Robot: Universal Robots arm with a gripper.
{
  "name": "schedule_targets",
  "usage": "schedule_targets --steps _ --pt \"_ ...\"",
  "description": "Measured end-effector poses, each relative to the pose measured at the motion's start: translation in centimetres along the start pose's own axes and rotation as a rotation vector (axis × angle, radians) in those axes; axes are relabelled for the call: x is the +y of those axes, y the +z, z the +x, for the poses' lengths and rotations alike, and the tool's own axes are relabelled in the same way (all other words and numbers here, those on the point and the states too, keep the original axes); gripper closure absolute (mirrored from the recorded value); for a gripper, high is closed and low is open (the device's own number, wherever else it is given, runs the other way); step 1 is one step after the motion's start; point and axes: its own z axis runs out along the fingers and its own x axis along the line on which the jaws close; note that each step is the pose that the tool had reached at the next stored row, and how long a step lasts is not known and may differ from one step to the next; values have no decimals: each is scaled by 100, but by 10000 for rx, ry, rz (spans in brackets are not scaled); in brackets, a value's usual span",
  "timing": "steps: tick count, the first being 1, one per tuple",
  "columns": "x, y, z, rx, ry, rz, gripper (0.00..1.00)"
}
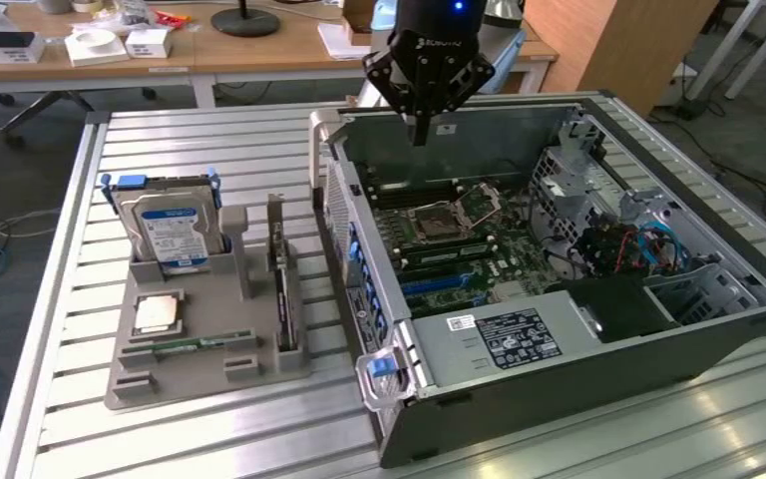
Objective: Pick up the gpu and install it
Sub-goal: 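Reach for the gpu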
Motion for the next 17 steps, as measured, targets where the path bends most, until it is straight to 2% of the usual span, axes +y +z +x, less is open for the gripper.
schedule_targets --steps 17 --pt "-18 -7 241 0 -1 1 90"
